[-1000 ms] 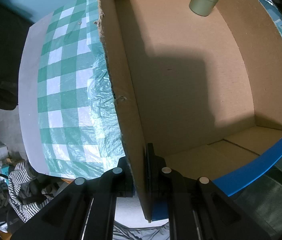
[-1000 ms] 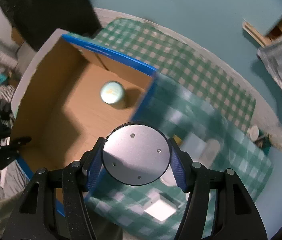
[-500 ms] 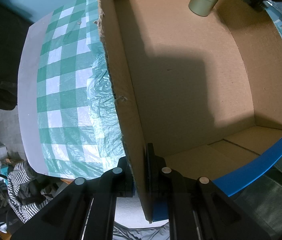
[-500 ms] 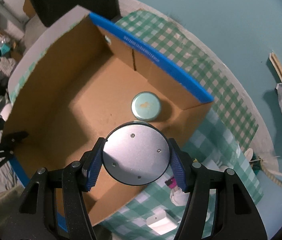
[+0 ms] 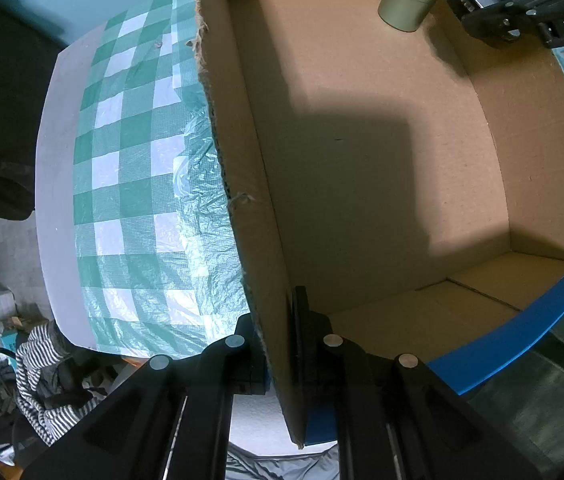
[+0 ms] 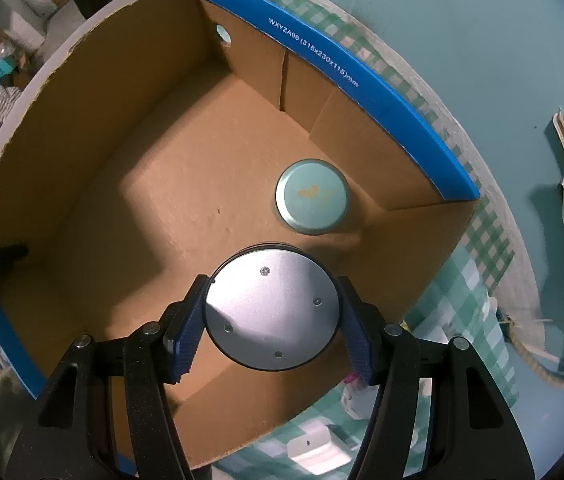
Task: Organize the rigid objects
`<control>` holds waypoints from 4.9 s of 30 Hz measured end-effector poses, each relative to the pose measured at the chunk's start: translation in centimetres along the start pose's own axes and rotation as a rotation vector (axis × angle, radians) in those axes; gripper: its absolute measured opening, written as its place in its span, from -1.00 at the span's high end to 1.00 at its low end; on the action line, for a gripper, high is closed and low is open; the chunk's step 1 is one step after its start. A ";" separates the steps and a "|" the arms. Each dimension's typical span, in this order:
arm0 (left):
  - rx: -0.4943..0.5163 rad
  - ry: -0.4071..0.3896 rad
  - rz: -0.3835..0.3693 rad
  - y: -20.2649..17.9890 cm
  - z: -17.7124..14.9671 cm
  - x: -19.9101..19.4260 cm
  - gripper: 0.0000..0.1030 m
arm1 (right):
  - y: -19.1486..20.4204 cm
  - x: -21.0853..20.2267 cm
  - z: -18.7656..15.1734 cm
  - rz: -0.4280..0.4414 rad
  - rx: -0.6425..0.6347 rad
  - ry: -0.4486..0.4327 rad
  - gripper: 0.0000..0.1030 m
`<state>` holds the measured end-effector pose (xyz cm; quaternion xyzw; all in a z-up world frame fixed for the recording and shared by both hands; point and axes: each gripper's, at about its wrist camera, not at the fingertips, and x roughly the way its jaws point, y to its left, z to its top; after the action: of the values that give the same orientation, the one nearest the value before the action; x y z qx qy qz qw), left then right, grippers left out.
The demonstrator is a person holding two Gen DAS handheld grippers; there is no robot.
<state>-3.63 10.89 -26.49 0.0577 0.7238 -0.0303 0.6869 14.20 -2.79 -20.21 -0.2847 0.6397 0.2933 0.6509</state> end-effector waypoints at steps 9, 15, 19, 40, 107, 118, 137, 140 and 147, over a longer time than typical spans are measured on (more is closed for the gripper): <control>0.006 0.009 0.004 -0.5 0.1 0.1 0.84 | 0.1 -0.2 0.2 0.001 0.015 -0.020 -0.21; 0.011 0.011 0.007 -0.8 0.1 -0.1 0.84 | -0.6 -1.8 -0.5 0.029 0.043 -0.055 -0.21; 0.011 0.012 0.005 -1.1 0.3 -0.3 0.84 | -1.0 -3.5 -1.3 0.055 0.065 -0.099 -0.21; 0.022 0.022 0.010 -1.7 0.5 -0.4 0.84 | -6.8 -9.6 -9.8 0.094 0.292 -0.170 -0.23; 0.028 0.036 0.011 -2.4 0.0 -0.4 0.84 | -14.7 2.7 -21.2 0.050 0.619 0.007 -0.13; 0.042 0.032 0.007 -2.5 -0.1 -0.5 0.84 | -13.2 -2.4 -18.8 0.054 0.556 -0.039 -0.13; 0.054 0.028 0.003 -2.2 0.1 -0.3 0.84 | -9.2 -7.4 -11.6 0.084 0.325 -0.109 -0.13; 0.054 0.028 0.002 -2.2 0.1 -0.3 0.84 | -8.1 -7.5 -10.1 0.079 0.269 -0.115 -0.13; 0.051 0.030 -0.002 -2.1 0.2 -0.2 0.84 | -6.2 -7.6 -6.9 0.065 0.177 -0.124 -0.13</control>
<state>-3.68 8.76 -26.38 0.0750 0.7331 -0.0486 0.6742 14.21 -12.21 -12.82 -0.1865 0.6306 0.2736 0.7020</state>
